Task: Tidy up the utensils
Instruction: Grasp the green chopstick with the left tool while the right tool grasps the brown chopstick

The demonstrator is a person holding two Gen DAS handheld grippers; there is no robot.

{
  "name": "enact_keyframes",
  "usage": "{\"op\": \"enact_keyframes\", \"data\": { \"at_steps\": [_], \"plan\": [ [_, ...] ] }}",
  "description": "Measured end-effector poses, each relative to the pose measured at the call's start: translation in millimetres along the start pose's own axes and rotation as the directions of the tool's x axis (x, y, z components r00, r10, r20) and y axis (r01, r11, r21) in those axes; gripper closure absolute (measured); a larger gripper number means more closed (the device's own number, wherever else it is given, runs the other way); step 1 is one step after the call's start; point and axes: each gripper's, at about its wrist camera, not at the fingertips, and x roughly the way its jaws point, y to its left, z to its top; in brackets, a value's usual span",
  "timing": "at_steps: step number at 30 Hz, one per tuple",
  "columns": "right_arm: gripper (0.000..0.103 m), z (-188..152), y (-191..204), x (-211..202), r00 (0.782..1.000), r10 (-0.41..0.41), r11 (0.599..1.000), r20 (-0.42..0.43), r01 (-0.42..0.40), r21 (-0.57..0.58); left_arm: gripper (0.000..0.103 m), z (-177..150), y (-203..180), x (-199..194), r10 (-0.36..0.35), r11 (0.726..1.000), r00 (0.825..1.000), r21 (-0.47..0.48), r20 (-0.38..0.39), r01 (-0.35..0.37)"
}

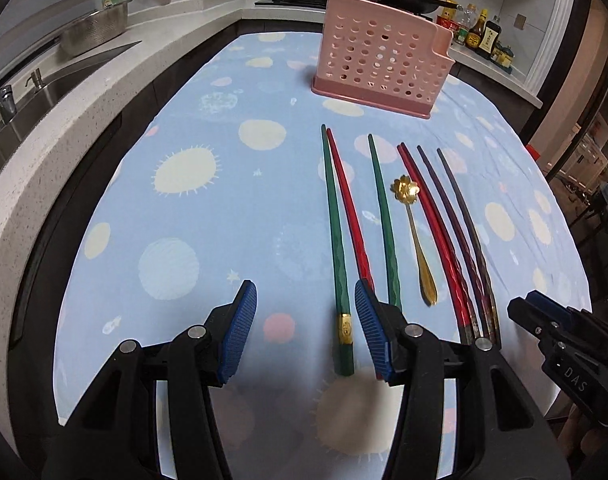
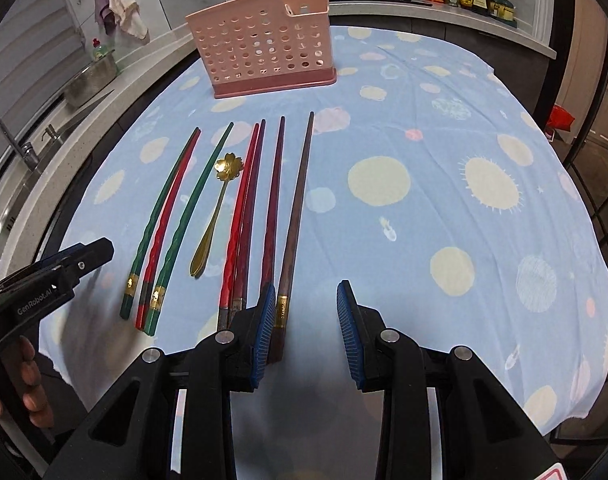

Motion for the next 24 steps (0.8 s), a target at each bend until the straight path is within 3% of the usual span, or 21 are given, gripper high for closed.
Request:
{"op": "enact_keyframes", "data": {
  "at_steps": [9, 15, 24],
  "plan": [
    [0.073, -2, 3, 6, 1.0, -0.003, 1.0, -0.014, 0.003, -0.006, 0.054, -10, -4, 6, 0.017, 1.0, 1.0, 0.021, -0.017, -0.017],
    [0.08, -4, 7, 12, 0.999, -0.012, 1.0, -0.032, 0.011, -0.024, 0.055, -12, -2, 10, 0.017, 1.0, 0.999, 0.015, -0.027, -0.017],
    [0.081, -5, 3, 15, 0.999, -0.02, 1.0, -0.045, 0.02, -0.012, 0.055, -14, -1, 14, 0.023, 1.0, 0.999, 0.017, -0.035, -0.022]
  ]
}}
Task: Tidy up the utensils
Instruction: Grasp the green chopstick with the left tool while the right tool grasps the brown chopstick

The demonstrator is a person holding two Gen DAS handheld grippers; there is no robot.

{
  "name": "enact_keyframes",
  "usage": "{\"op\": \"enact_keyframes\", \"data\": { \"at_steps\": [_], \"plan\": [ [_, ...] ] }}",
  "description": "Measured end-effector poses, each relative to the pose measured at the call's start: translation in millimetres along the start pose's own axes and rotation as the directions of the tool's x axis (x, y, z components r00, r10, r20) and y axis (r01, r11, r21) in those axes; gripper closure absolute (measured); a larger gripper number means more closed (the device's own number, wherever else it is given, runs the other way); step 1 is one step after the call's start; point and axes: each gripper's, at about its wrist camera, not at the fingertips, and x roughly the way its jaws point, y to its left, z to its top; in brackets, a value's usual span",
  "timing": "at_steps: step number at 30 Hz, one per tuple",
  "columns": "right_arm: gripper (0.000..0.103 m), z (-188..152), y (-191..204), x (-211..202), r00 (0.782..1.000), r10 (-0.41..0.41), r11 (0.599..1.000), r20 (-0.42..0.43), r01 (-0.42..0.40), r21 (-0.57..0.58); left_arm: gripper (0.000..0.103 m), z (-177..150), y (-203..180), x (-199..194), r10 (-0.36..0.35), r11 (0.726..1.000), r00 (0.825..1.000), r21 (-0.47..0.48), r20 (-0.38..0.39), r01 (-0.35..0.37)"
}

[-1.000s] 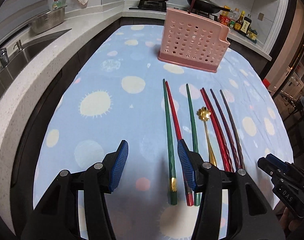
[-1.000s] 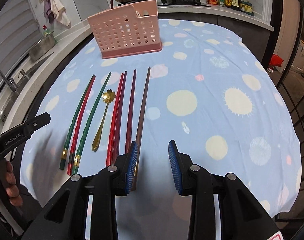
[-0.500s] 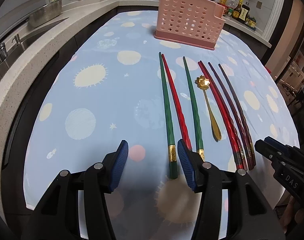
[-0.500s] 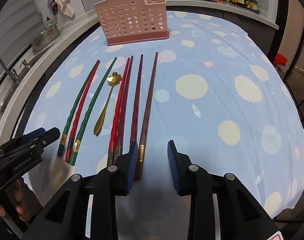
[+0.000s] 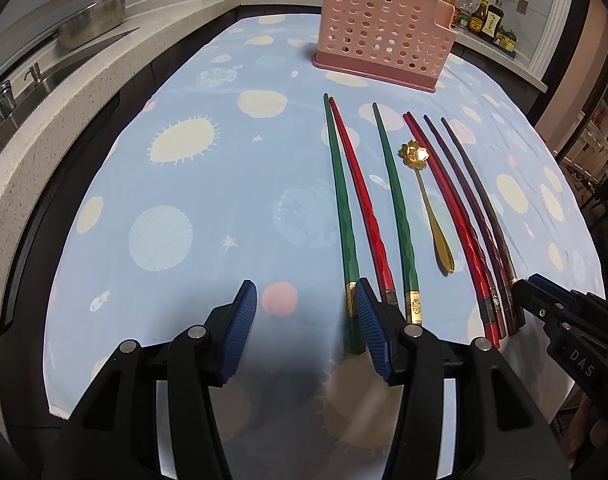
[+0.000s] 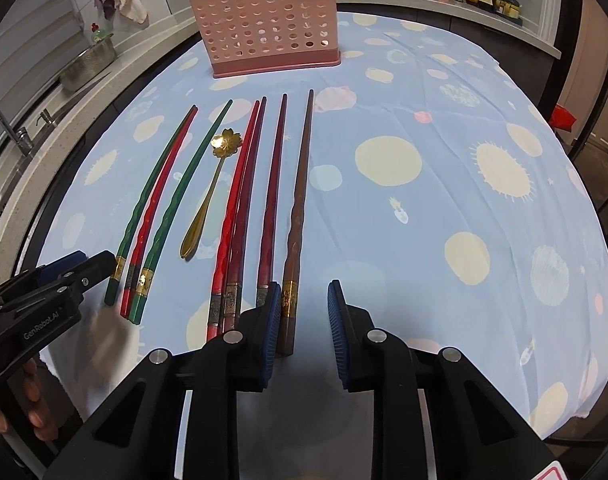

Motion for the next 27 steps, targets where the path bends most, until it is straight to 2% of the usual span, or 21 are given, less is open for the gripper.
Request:
{"op": "enact_keyframes", "data": {
  "at_steps": [14, 19, 27],
  "plan": [
    [0.095, -3, -3, 3, 1.0, 0.002, 1.0, -0.013, -0.002, -0.001, 0.055, -4, -9, 4, -0.009, 1.0, 1.0, 0.03, -0.014, 0.009],
    [0.096, -3, -3, 3, 1.0, 0.002, 1.0, -0.013, -0.002, -0.003, 0.071, -4, -10, 3, -0.009, 0.999, 1.0, 0.042, -0.011, 0.01],
    [0.096, -3, -3, 3, 1.0, 0.003, 1.0, -0.013, -0.003, -0.001, 0.086, -4, -10, 3, -0.022, 0.999, 1.0, 0.045, -0.011, 0.022]
  ]
}}
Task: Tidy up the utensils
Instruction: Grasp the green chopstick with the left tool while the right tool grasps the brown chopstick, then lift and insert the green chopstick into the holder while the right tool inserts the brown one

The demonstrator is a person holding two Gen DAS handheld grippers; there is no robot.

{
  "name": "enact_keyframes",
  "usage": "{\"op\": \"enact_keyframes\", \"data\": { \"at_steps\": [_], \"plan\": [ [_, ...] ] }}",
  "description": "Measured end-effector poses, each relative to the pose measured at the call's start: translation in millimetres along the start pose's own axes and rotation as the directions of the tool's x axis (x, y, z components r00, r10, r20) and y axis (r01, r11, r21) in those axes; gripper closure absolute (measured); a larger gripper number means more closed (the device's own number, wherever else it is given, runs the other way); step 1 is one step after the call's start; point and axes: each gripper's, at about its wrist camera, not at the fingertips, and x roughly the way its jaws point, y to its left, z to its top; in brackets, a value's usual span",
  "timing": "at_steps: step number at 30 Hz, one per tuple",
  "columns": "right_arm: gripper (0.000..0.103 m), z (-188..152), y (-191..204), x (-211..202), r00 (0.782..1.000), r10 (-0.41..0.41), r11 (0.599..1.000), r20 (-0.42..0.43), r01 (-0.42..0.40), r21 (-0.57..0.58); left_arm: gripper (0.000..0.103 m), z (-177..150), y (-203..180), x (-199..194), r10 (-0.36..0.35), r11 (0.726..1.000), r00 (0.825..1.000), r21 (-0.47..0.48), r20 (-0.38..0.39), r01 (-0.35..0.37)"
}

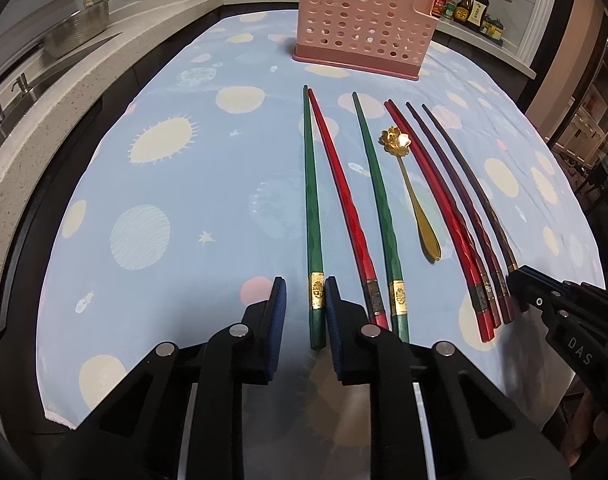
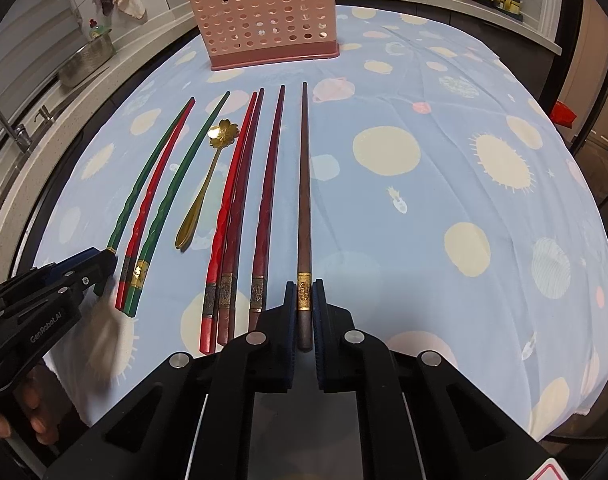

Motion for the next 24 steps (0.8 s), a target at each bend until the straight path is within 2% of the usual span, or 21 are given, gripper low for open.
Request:
{"op": "enact_keyframes", "data": {
  "at_steps": [7, 16, 24],
  "plan": [
    [0.096, -1, 1, -1, 1.0, 0.005, 1.0, 0.005, -0.005, 0.001, 0.096, 1, 3, 0, -0.019, 1.0, 1.0, -0.015, -0.002, 0.019],
    [0.096, -1, -3, -11, 0.999, 0.018, 1.0, 0.032, -0.018, 0.014, 0.096, 1, 7, -11, -0.058, 0.997, 0.998, -0.043, 0.007, 0.059],
    [0.096, 4, -4, -32, 0.996, 0.008, 1.0, 0.093, -0.009, 0.005, 0.096, 7, 9, -33, -0.077, 0.995, 0.996, -0.056, 0.046, 0.079]
  ]
}}
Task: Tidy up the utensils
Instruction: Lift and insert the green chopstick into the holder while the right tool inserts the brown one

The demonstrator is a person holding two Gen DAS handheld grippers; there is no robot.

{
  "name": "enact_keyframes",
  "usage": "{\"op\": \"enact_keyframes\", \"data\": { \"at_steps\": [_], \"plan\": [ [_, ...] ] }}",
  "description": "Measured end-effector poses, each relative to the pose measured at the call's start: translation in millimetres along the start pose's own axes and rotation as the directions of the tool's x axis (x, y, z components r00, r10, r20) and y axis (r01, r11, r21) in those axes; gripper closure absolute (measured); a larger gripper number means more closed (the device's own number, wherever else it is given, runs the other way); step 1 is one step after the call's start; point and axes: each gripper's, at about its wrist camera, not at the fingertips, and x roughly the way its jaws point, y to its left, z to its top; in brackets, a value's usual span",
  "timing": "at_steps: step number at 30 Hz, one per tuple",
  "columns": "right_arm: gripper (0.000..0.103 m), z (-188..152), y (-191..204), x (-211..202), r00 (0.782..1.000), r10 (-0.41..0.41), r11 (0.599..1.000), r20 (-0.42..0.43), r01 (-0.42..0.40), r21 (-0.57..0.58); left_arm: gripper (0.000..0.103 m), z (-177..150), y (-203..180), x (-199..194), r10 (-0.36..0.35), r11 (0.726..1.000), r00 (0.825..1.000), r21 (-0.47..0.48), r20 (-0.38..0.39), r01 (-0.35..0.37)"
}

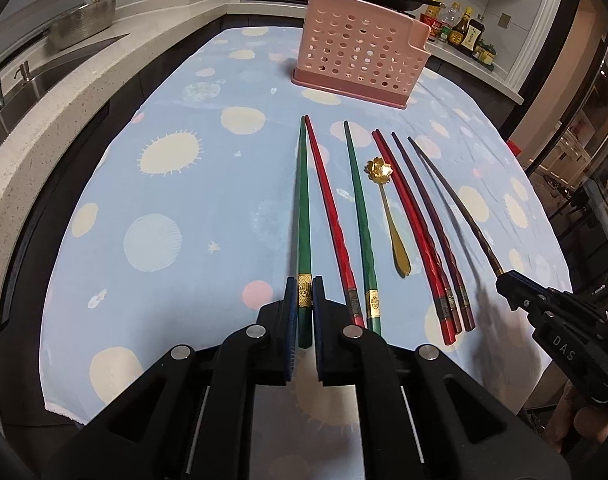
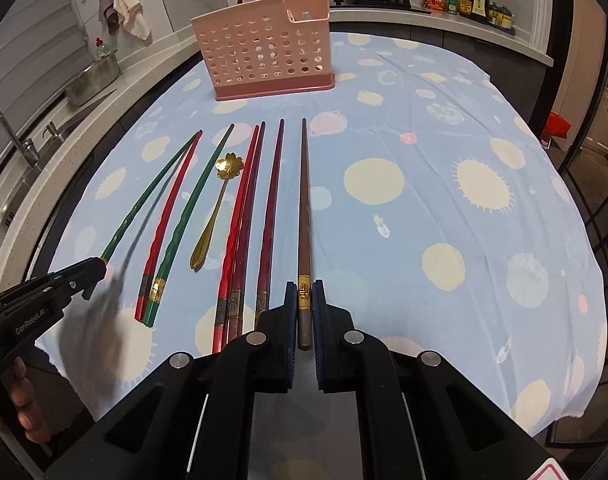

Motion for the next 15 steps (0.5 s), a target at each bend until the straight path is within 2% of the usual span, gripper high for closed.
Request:
{"op": "enact_keyframes", "data": {
  "at_steps": [8, 15],
  "plan": [
    [0.096, 18, -6, -25, 0.997, 0.023, 0.999, 0.071, -0.025, 0.037, 0.096, 23, -2, -33, -0.012, 1.0, 0.996, -0.014, 0.085, 0.013],
    [0.096, 45, -12, -51, 0.987, 0.039, 0.997, 0.155, -0.049, 0.062, 0.096, 56, -3, -62, -0.023, 1.0, 0.984, -0.01, 0.177, 0.026]
  ]
}}
